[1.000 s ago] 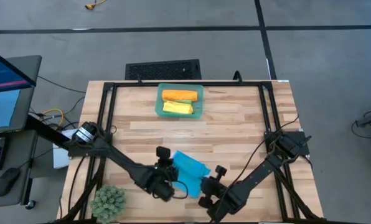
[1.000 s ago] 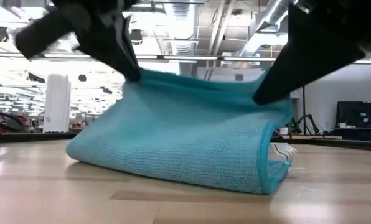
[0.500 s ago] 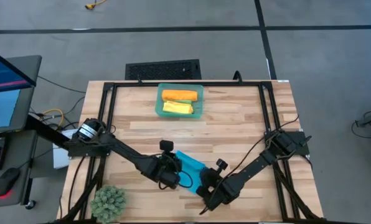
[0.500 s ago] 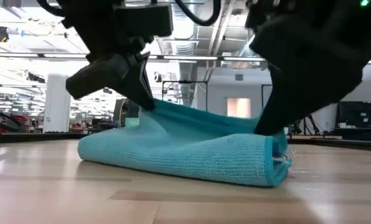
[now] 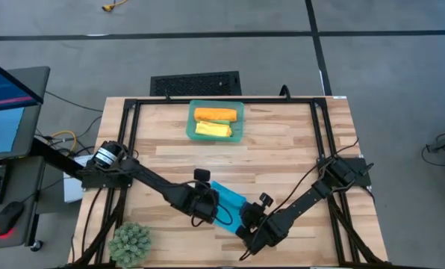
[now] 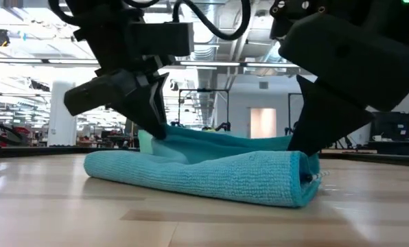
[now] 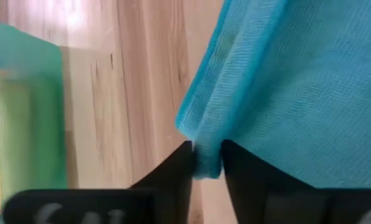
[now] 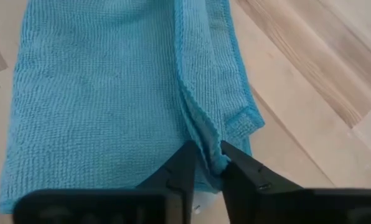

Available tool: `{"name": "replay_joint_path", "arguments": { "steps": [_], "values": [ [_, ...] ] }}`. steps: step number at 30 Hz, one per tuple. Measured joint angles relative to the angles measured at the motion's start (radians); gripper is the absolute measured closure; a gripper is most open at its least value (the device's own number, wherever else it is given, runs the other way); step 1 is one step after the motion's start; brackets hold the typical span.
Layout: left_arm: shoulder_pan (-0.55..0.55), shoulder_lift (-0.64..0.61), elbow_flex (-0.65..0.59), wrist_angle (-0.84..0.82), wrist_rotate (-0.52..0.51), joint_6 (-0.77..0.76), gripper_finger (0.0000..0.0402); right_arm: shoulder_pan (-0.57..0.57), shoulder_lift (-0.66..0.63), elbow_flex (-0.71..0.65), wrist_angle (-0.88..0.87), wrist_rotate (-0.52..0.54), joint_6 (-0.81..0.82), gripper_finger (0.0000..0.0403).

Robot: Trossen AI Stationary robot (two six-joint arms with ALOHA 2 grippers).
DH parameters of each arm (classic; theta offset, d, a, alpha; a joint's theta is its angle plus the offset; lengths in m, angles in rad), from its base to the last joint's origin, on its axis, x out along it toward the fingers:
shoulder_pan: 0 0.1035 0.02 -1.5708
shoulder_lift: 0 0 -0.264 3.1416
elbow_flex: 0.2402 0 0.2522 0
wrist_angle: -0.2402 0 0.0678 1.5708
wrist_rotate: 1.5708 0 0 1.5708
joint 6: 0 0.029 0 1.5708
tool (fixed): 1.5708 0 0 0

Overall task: Roll microfiber towels into tight, uniform cylinder then place into a basket
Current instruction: Fold the blue towel

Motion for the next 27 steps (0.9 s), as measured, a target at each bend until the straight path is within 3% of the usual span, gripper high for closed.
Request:
{"name": "replay_joint_path", "arguments": {
  "steps": [6,12,20,27],
  "values": [
    [0.000,0.000,0.000,0.007,-0.005,-0.001,0.0250,0.000,0.000,0.005,-0.016,-0.027,0.000,0.0265],
    [0.000,0.000,0.000,-0.003,-0.010,0.007,0.0193,0.011,0.000,0.071,-0.088,-0.041,0.000,0.0260],
    [-0.054,-0.008,0.039,-0.119,-0.031,-0.004,0.0186,0.062,0.000,0.170,-0.237,0.009,-0.001,0.0285],
    [-0.164,-0.039,0.039,-0.046,-0.035,-0.047,0.0189,0.112,0.000,0.203,-0.163,0.109,-0.066,0.0290]
  ]
}}
